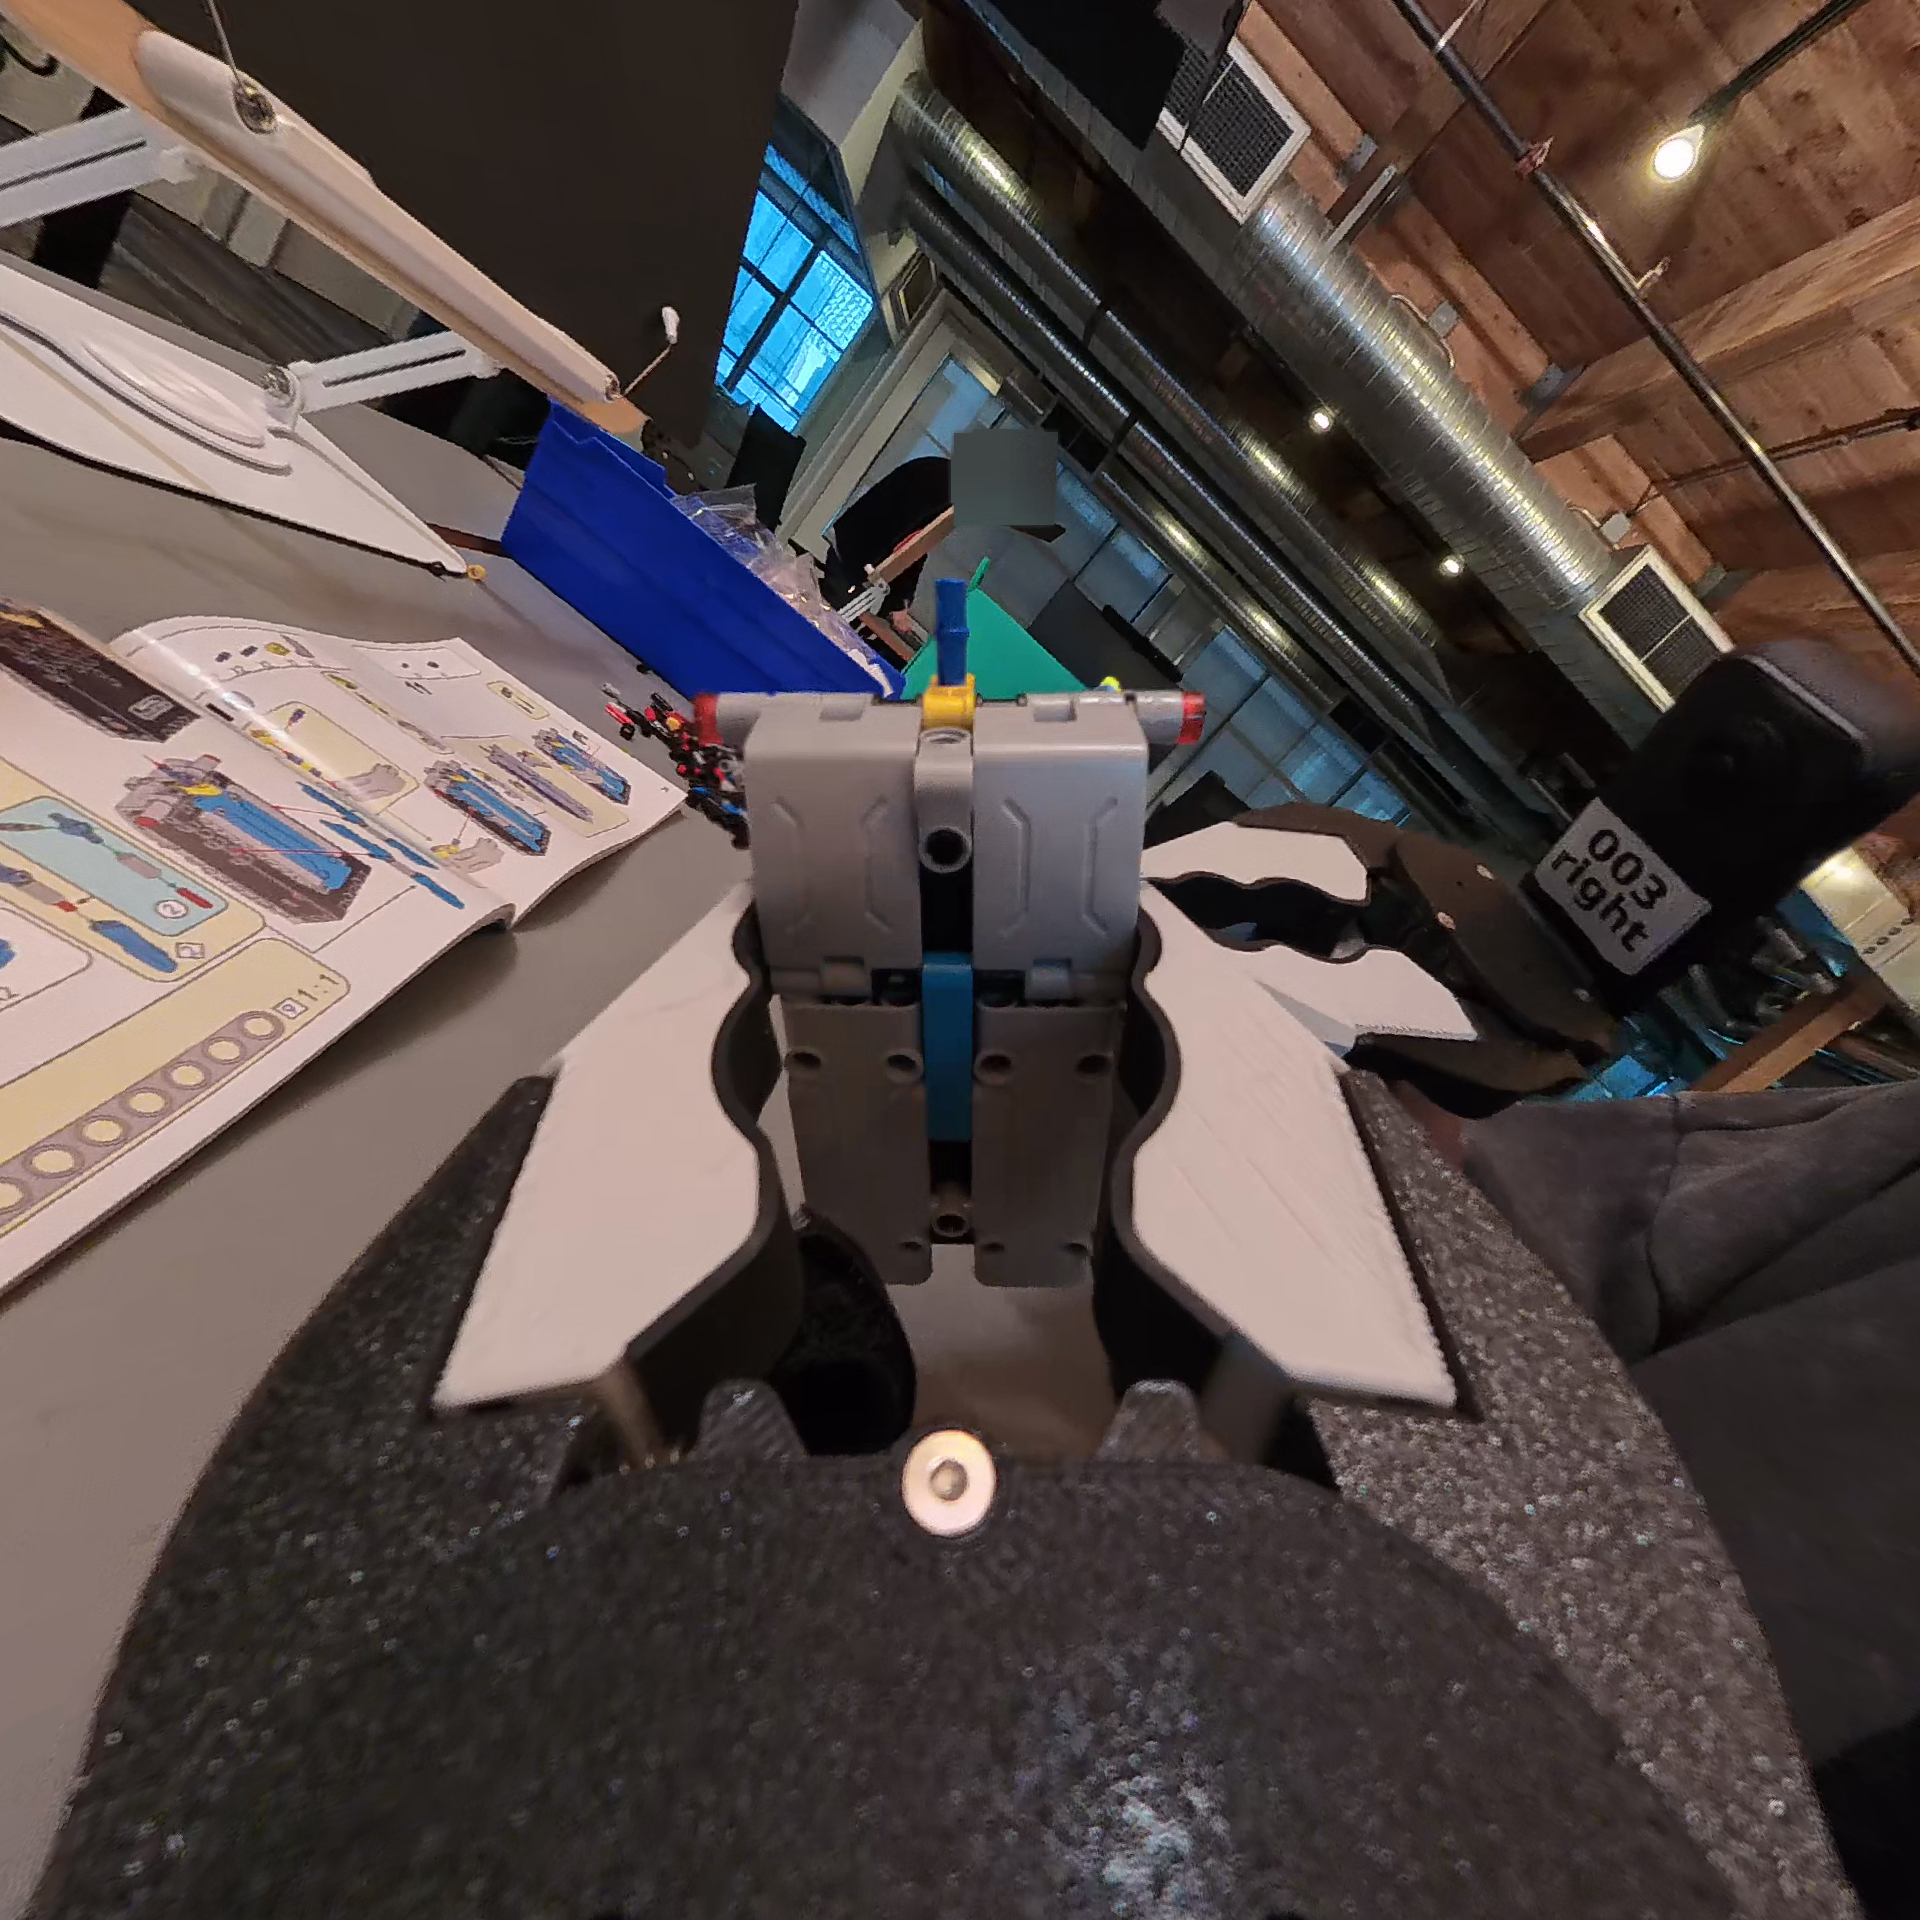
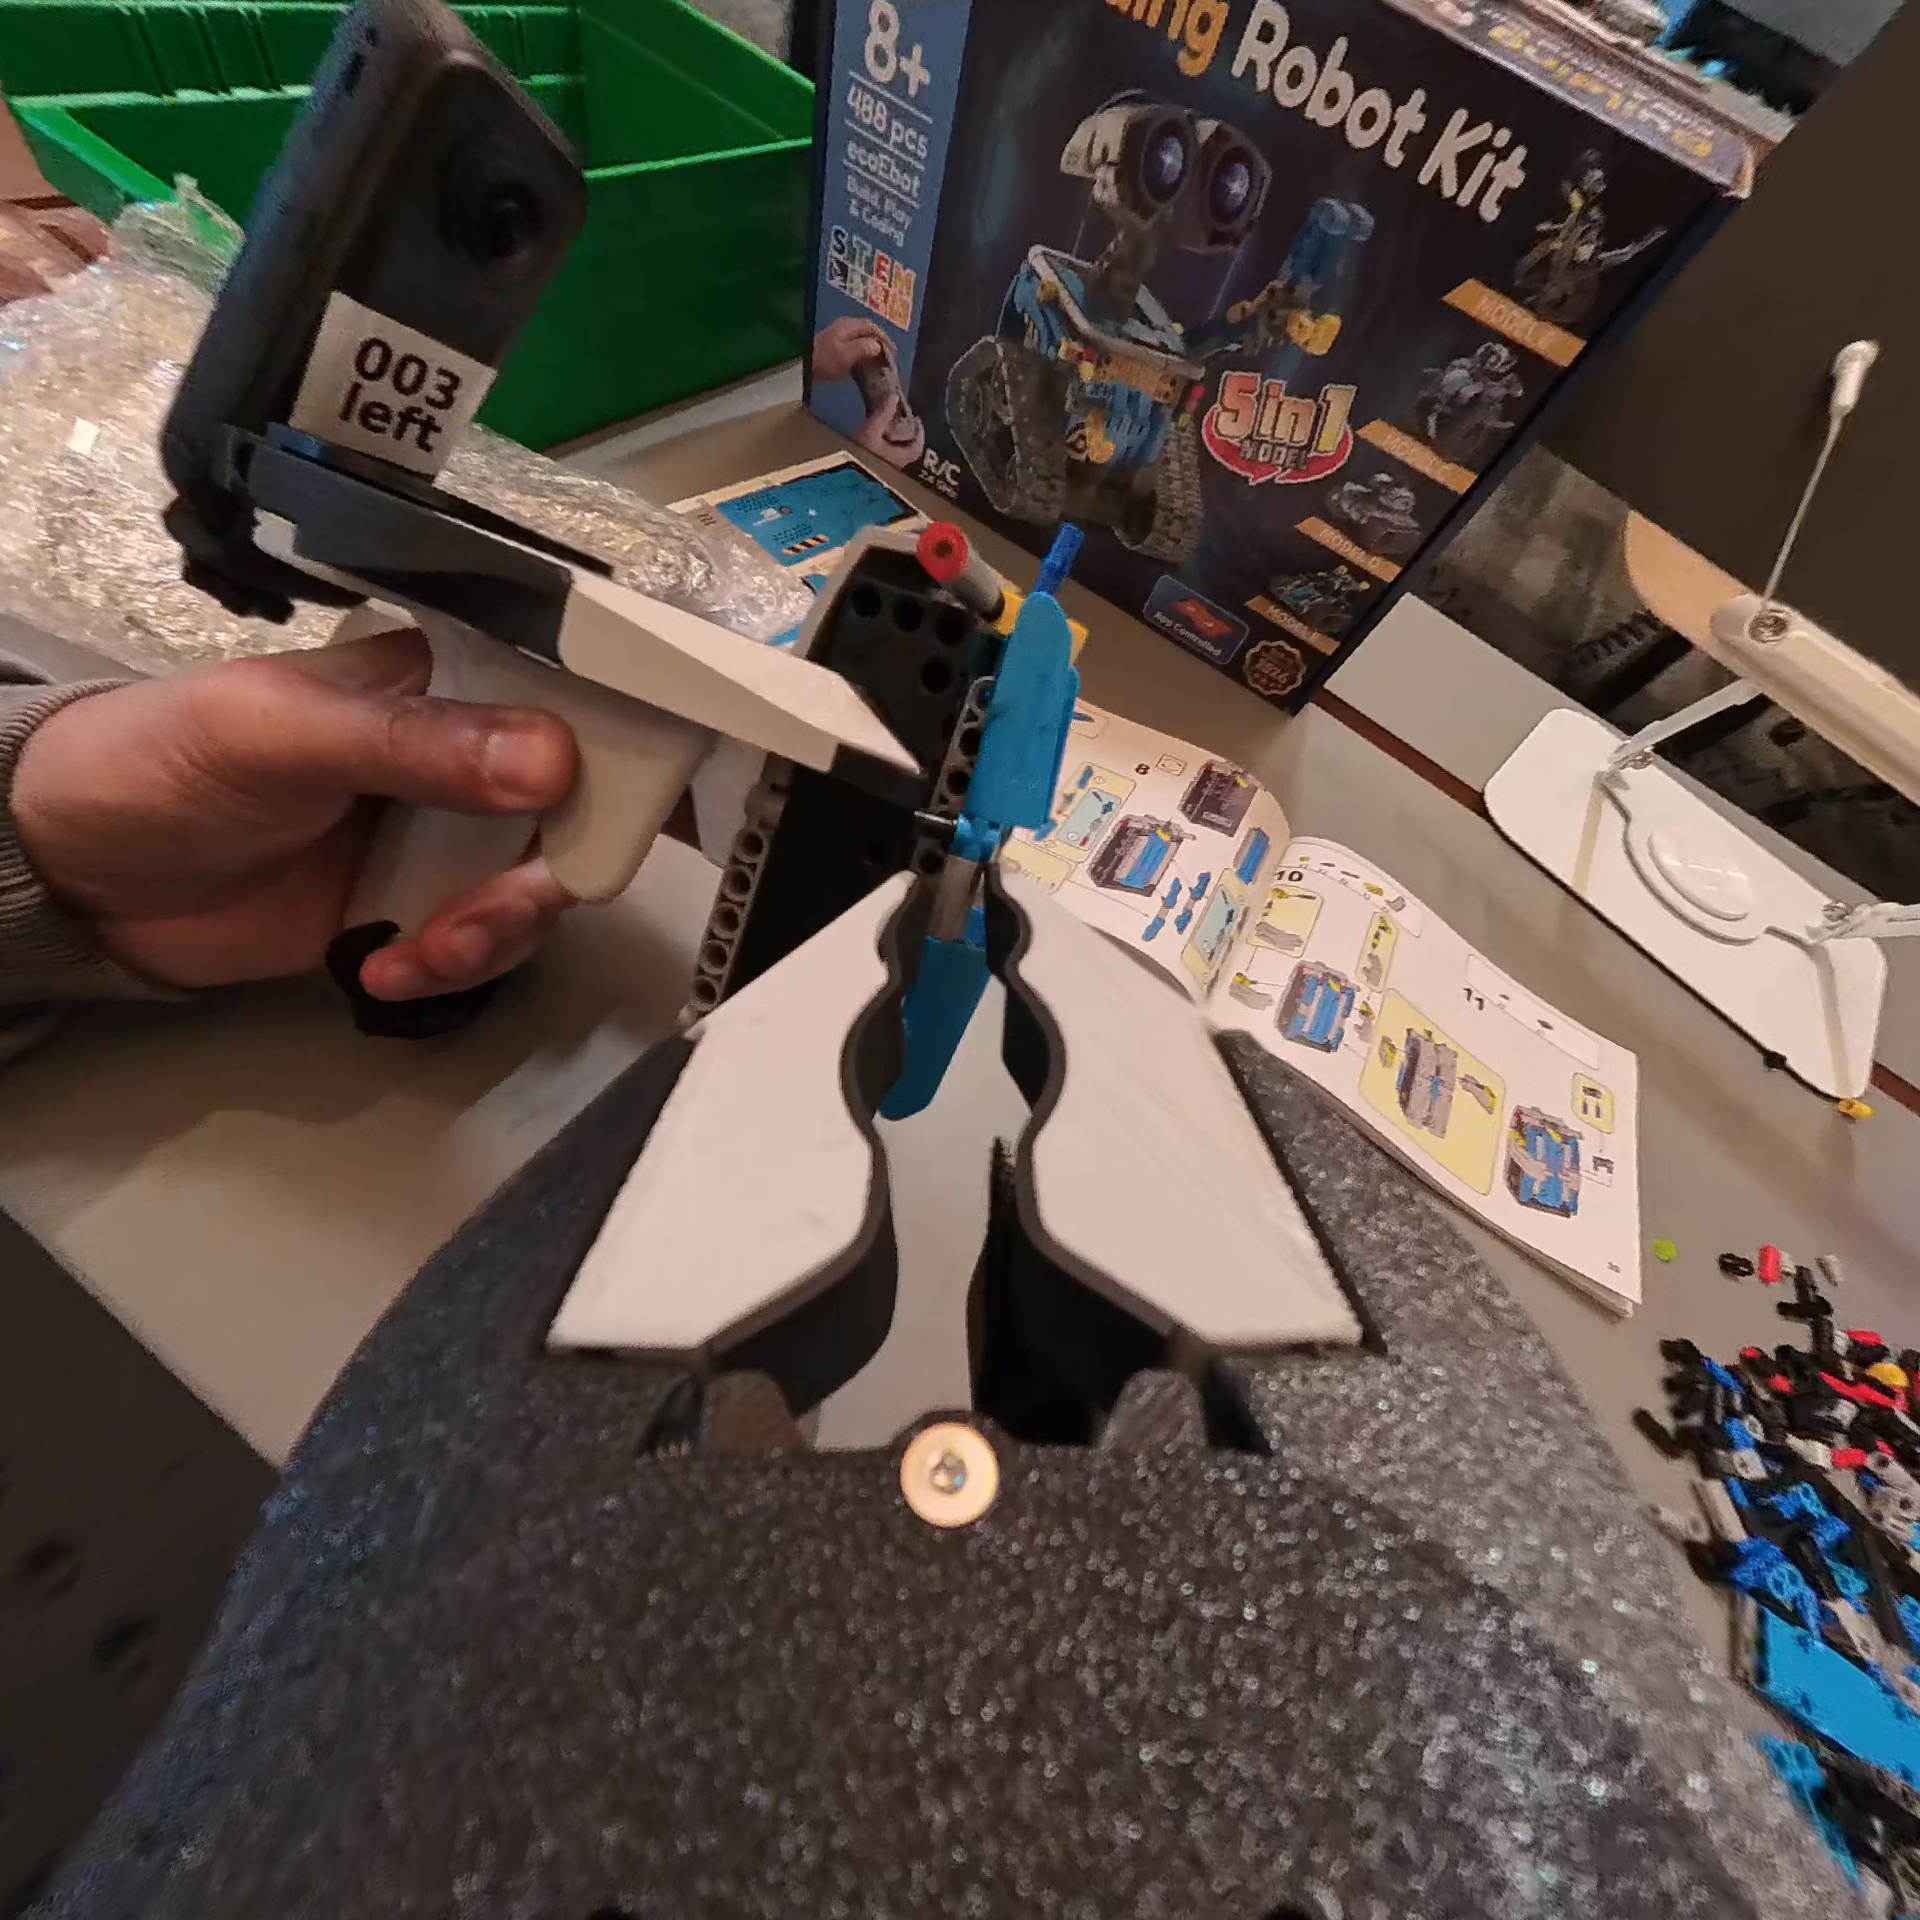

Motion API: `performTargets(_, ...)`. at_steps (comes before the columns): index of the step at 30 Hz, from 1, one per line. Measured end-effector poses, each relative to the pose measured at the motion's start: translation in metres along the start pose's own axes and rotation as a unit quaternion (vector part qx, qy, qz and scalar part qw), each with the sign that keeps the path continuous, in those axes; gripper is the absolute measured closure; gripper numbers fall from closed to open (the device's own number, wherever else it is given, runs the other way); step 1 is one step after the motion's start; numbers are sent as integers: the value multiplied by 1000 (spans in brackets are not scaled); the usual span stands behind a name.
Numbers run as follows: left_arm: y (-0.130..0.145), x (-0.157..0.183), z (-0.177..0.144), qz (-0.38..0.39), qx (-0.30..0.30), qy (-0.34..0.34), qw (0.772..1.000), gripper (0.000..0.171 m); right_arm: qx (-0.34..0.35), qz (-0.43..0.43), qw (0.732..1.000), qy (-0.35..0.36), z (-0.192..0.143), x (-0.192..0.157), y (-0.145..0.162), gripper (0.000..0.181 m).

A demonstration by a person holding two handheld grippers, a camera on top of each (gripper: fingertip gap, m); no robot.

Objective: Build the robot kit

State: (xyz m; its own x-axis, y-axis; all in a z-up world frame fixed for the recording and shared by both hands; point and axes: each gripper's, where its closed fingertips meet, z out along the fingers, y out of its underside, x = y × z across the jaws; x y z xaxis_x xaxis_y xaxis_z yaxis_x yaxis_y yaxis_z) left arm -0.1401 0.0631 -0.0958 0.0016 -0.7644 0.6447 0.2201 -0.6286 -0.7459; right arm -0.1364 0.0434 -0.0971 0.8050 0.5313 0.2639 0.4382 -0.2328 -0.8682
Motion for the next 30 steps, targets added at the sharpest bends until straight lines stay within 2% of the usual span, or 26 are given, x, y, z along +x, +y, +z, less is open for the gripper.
performTargets(7,0,5,0,5,-8,16,1000,107,19,28,995,-89,-5,-4,-1,170)
performTargets(9,4,1,1,18,-22,-1,1000,107,10,44,994,-104,-4,-1,3,172)
performTargets(11,10,-9,1,41,-48,-37,997,107,-3,31,995,-91,-4,6,12,174)
performTargets(15,11,-24,-4,142,-86,-114,979,107,-122,-65,989,-47,4,26,71,174)
performTargets(16,10,-24,-4,174,-93,-125,972,107,-155,-78,983,-58,3,27,88,174)
performTargets(18,12,-24,-4,247,-115,-144,951,107,-211,-123,962,-124,-5,14,121,174)
performTargets(20,20,-28,-4,308,-144,-159,927,107,-246,-150,948,-138,-13,17,145,174)
performTargets(21,25,-29,-3,322,-156,-158,920,107,-248,-130,945,-168,-18,10,151,174)
performTargets(24,38,-29,-2,317,-186,-139,920,107,-249,-46,938,-237,-26,-3,155,174)
performTargets(28,48,-30,-6,338,-213,-131,907,106,-245,-12,931,-272,-28,-5,158,173)
performTargets(30,49,-28,-9,337,-216,-123,908,106,-239,5,929,-281,-28,-5,156,164)
